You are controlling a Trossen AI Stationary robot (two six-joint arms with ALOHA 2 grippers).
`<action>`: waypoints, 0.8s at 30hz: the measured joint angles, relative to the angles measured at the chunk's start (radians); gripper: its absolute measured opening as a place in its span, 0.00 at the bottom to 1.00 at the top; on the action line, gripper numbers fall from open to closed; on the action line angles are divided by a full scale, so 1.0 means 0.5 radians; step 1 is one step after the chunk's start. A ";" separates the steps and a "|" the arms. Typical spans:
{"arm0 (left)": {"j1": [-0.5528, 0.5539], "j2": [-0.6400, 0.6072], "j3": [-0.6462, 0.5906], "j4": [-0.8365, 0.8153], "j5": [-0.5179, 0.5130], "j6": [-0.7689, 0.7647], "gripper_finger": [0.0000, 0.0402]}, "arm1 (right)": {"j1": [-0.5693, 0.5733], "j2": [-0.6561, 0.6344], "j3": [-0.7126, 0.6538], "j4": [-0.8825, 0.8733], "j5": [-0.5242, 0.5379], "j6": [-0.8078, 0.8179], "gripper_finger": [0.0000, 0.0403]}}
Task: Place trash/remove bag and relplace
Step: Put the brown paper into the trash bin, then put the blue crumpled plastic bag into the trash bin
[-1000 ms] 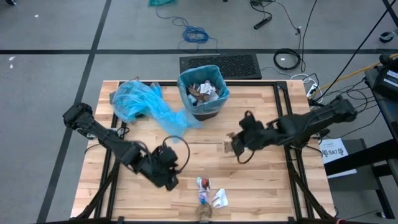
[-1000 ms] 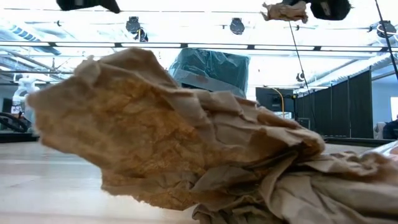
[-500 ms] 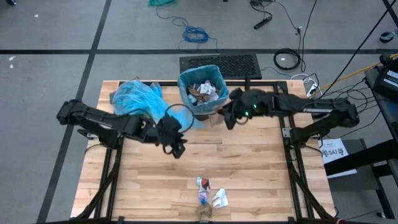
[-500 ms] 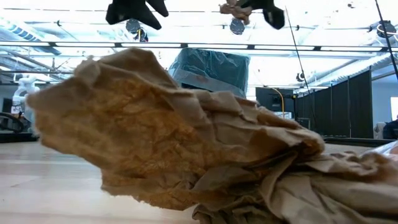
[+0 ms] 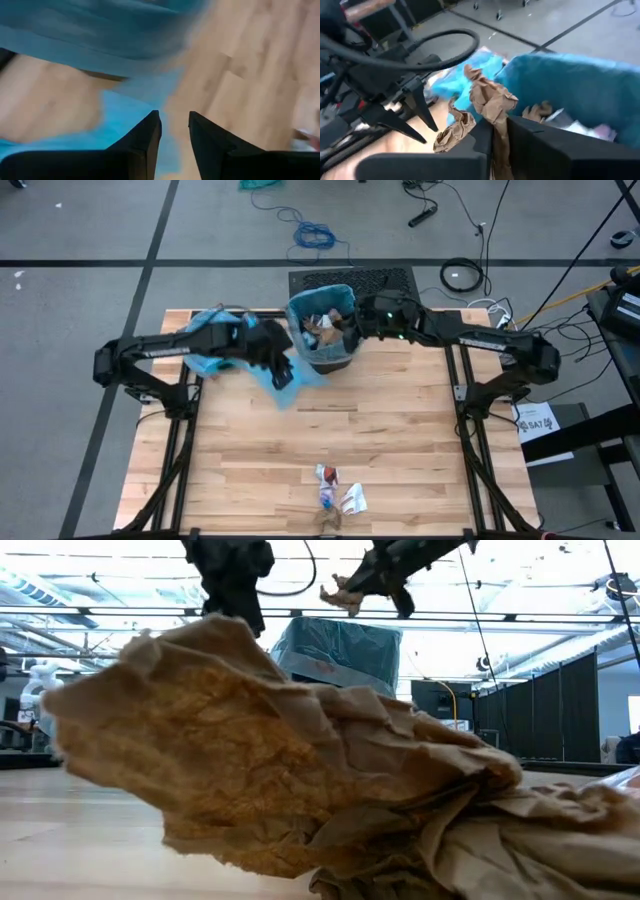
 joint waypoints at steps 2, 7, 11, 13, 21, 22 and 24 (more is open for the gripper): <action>0.157 -0.012 0.000 0.001 0.064 0.131 0.25 | -0.051 0.053 0.000 0.071 0.000 -0.005 0.12; 0.511 -0.023 0.000 0.003 0.327 0.403 0.24 | -0.143 0.152 0.000 0.190 0.000 0.020 0.27; 0.718 -0.023 0.000 0.013 0.423 0.544 0.24 | -0.182 0.159 0.000 0.178 0.001 0.056 0.39; 0.799 -0.022 0.000 0.033 0.451 0.569 0.24 | -0.186 0.145 0.000 0.175 0.005 0.054 0.44; 0.895 -0.022 0.000 0.037 0.501 0.550 0.24 | -0.185 0.035 0.000 0.116 0.005 0.062 0.50; 0.895 -0.023 0.000 0.037 0.539 0.522 0.24 | -0.185 0.011 0.000 0.078 0.001 0.064 0.50; 0.885 -0.044 0.000 0.026 0.623 0.464 0.24 | -0.174 -0.052 0.000 -0.021 0.000 0.102 0.50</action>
